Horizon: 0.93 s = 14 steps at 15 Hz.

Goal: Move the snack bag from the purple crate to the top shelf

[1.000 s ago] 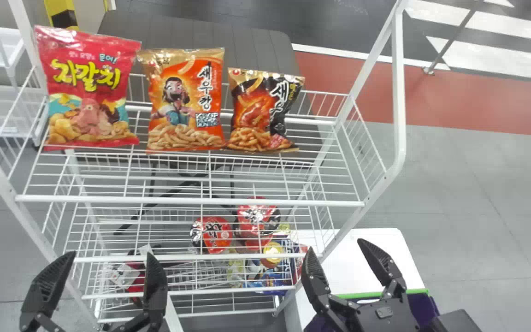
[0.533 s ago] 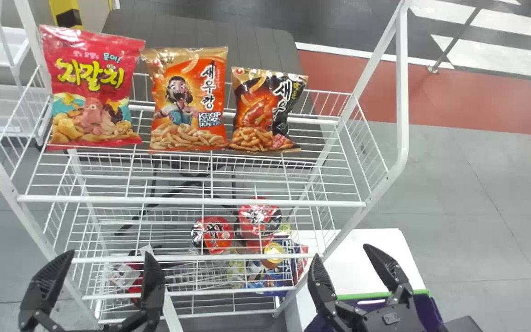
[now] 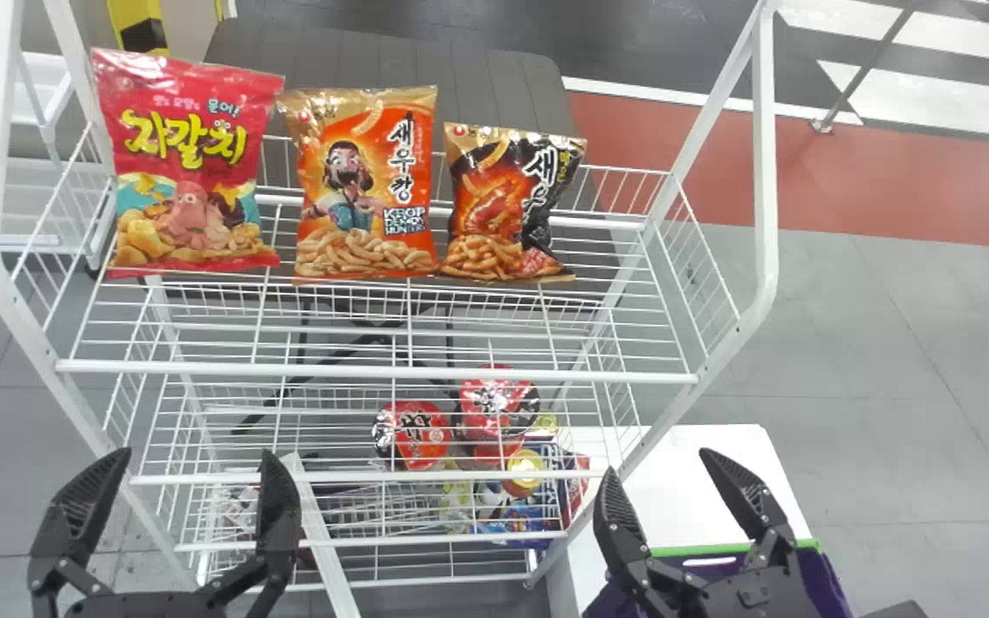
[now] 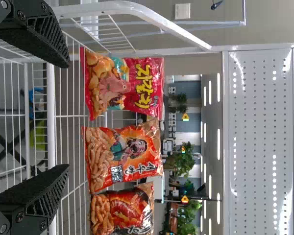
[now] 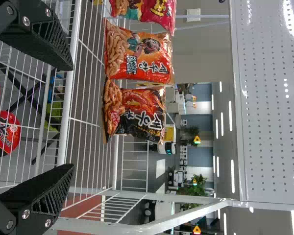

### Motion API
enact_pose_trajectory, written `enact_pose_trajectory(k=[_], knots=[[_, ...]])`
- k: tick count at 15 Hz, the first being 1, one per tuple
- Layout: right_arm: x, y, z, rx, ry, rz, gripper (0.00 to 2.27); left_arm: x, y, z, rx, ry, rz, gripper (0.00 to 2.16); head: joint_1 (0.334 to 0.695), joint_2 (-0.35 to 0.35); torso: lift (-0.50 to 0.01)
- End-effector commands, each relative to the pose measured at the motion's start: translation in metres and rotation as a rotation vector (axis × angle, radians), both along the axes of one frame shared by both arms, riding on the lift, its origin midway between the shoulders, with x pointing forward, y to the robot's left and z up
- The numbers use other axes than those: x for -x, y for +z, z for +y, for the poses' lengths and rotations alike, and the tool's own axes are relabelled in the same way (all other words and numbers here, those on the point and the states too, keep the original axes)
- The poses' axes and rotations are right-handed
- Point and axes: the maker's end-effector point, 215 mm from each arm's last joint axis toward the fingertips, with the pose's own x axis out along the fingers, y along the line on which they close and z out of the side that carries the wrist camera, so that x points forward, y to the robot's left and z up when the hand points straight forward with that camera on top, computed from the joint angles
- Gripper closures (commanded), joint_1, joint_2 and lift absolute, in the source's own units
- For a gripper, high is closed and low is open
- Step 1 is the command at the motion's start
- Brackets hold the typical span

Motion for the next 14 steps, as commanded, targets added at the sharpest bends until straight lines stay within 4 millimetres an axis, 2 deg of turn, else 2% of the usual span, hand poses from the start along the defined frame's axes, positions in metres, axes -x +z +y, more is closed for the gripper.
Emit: enact_pose_trajectory(k=[1,14], knots=[[0.0007,0.0014,0.0001,0.001,0.002,-0.004,0.12,0.0001,0.0013,0.0024,0.0,0.004,-0.001,0.09,0.695,-0.211,0.008],[0.0008,0.0045,0.0013,-0.003,0.006,-0.012,0.12,0.0009,0.0003,0.0043,-0.001,0.01,0.002,0.09,0.695,-0.197,0.008]])
